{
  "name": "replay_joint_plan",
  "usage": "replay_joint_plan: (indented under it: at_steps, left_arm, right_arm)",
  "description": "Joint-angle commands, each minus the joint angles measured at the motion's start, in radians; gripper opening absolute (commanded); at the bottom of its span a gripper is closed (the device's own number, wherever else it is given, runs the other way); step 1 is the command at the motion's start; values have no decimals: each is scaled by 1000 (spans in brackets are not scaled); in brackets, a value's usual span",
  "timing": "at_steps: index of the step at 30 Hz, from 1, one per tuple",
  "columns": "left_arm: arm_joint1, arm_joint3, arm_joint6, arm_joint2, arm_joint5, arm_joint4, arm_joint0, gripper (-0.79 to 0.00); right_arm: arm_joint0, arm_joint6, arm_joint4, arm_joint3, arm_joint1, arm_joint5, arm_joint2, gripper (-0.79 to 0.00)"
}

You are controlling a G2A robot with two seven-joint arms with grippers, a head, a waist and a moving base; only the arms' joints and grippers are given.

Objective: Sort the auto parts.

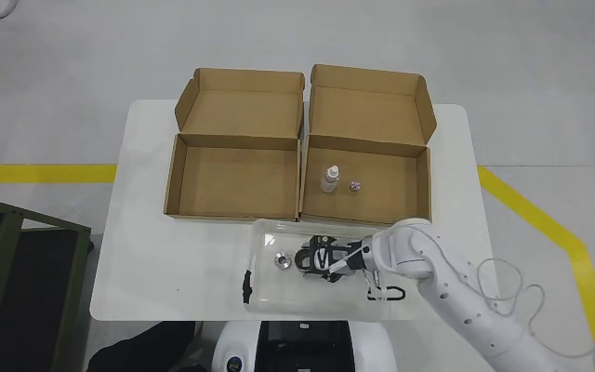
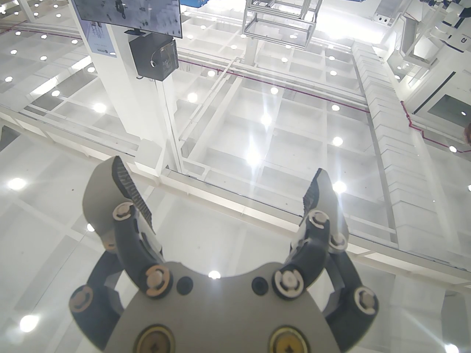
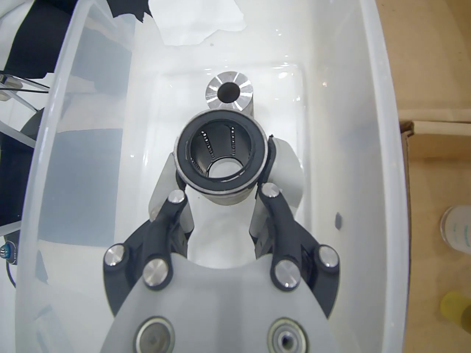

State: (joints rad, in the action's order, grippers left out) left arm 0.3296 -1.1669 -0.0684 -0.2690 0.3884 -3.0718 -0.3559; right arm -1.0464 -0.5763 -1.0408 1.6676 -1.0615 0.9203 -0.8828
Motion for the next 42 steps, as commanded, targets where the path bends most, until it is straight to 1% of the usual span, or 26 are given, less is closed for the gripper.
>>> replay_joint_plan:
  at_steps: [1,6,11,19,28,42]
  left_arm:
    - [0,0,0,0,0,0,0,0]
    - [0,0,0,0,0,0,0,0]
    - [0,0,0,0,0,0,0,0]
    - [0,0,0,0,0,0,0,0]
    - [0,0,0,0,0,0,0,0]
    - [0,0,0,0,0,0,0,0]
  right_arm:
    - [-2,8,1,-2,2,4,-4,-785]
    - [-11,37,25,0,8,39,-16,-785]
    - [-12,79,95,-20,12,92,-19,-785]
    - [16,124,226,-15,30,92,-4,-785]
    - [28,217,357,26,67,92,-55,-785]
    - [8,376,435,130,124,92,-161,-785]
